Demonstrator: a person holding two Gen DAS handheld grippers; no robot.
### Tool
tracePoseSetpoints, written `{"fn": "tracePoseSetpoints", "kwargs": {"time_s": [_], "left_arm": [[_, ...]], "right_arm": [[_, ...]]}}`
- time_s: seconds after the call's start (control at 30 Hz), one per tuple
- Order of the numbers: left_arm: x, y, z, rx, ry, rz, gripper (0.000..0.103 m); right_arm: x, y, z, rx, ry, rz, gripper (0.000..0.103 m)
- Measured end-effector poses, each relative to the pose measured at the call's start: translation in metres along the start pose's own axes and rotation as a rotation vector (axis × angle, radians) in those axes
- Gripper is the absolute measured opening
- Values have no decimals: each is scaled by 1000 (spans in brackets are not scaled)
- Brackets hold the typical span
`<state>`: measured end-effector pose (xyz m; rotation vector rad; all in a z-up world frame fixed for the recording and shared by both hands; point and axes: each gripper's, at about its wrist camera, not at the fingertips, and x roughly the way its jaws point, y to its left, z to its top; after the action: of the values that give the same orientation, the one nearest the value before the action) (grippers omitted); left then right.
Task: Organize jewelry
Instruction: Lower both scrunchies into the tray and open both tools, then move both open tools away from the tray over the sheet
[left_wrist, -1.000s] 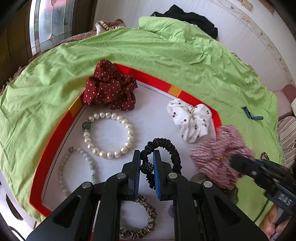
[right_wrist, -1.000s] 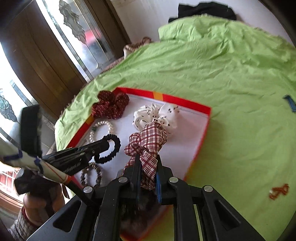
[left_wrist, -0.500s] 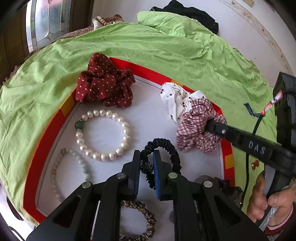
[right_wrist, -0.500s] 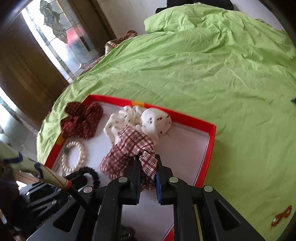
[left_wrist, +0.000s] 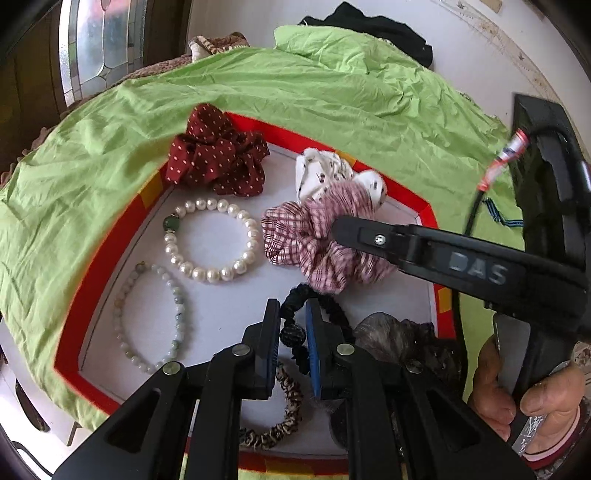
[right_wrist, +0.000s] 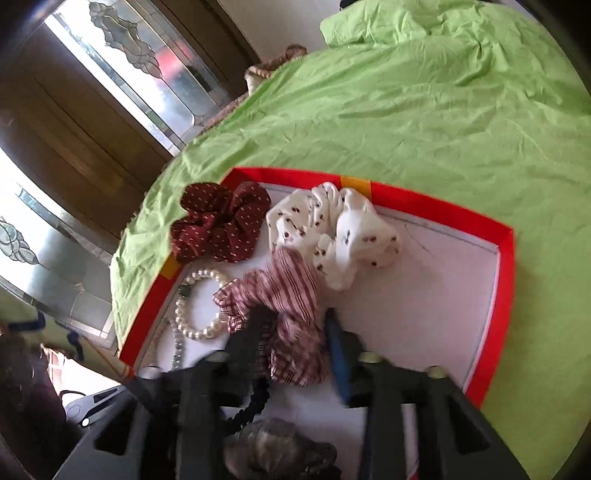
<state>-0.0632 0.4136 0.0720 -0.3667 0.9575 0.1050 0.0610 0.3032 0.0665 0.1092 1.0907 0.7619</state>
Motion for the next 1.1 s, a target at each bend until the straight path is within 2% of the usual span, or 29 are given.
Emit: {"fn": "tracePoseSetpoints", "kwargs": {"time_s": [0.07, 0.13, 0.33, 0.43, 0.7, 0.83, 1.1], "left_arm": [[-8, 0, -1, -2, -19, 3, 21], [-16, -1, -3, -4, -35, 8, 32], [-53, -11, -13, 25, -124, 56, 43], [-68, -21, -18, 44, -149, 86, 44], [-98, -66, -29, 94, -195, 63, 46], [-105, -107, -40, 159, -196, 27, 47], [-106, -192, -67, 302, -170, -49, 47]], "right_arm": [[-13, -1, -2, -7, -26, -8, 52], [-32, -4, -5, -3, -52, -11, 52], [-90, -21, -27, 15, -134, -29, 55], [-119, -34, -45, 29, -179, -50, 58], [-190, -86, -100, 128, -260, -149, 59], [-231, -117, -135, 187, -303, -213, 60], [-293, -172, -195, 330, -373, -283, 61]]}}
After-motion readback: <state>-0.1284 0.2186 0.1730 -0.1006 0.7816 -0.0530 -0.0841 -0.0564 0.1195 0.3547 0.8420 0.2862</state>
